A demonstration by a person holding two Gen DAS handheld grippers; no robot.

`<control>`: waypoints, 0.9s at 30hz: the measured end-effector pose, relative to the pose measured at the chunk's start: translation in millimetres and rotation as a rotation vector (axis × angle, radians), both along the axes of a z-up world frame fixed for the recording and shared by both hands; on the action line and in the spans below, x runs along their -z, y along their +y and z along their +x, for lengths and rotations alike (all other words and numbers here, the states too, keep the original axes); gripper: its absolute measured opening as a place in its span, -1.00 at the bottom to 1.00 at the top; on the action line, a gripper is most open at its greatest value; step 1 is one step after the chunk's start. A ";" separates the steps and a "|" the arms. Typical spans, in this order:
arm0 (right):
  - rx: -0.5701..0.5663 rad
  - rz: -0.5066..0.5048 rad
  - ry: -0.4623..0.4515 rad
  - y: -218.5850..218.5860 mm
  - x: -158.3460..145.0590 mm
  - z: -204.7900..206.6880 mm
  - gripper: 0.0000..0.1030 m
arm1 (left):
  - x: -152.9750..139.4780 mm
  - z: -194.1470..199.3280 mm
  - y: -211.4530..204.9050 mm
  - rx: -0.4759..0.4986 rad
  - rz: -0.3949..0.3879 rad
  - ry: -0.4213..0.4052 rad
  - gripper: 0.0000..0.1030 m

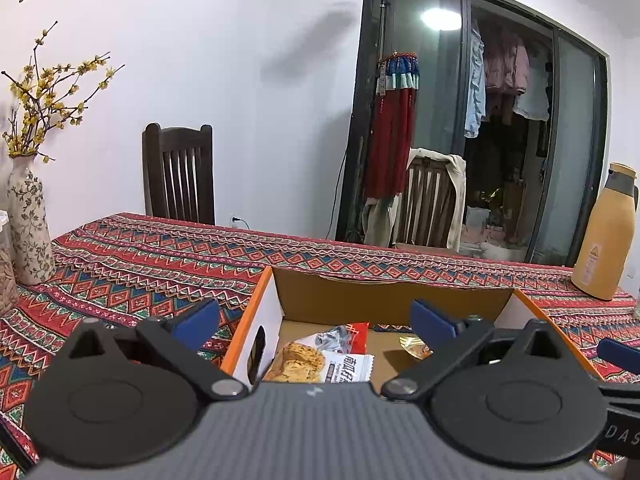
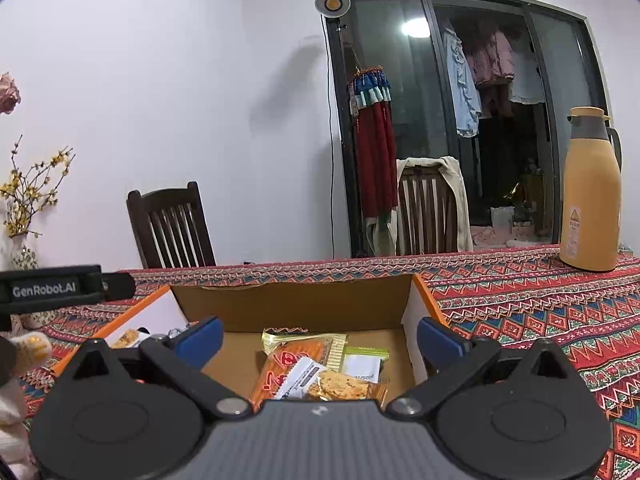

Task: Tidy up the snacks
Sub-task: 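Open both tools to drop the packets into the box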

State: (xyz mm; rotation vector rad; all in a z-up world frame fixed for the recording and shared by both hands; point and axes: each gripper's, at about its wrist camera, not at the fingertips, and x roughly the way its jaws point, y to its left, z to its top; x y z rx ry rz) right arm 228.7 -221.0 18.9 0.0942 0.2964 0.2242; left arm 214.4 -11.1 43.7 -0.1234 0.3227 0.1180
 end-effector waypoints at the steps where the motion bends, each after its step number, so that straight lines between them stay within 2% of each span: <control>1: 0.001 0.003 -0.003 -0.8 -0.5 -0.7 1.00 | -0.1 -0.6 -0.4 0.002 -0.001 -0.001 1.00; 18: 0.008 0.000 -0.003 -1.2 -2.9 -4.3 1.00 | -8.5 -12.8 -2.0 -0.001 -0.015 -0.040 1.00; 23: 0.014 0.000 0.008 -7.7 -11.1 -6.6 1.00 | -24.7 -36.6 1.1 0.019 -0.016 -0.089 1.00; 27: 0.009 -0.026 -0.006 -5.6 -19.3 -23.5 1.00 | -29.4 -54.1 11.5 0.028 -0.032 -0.097 1.00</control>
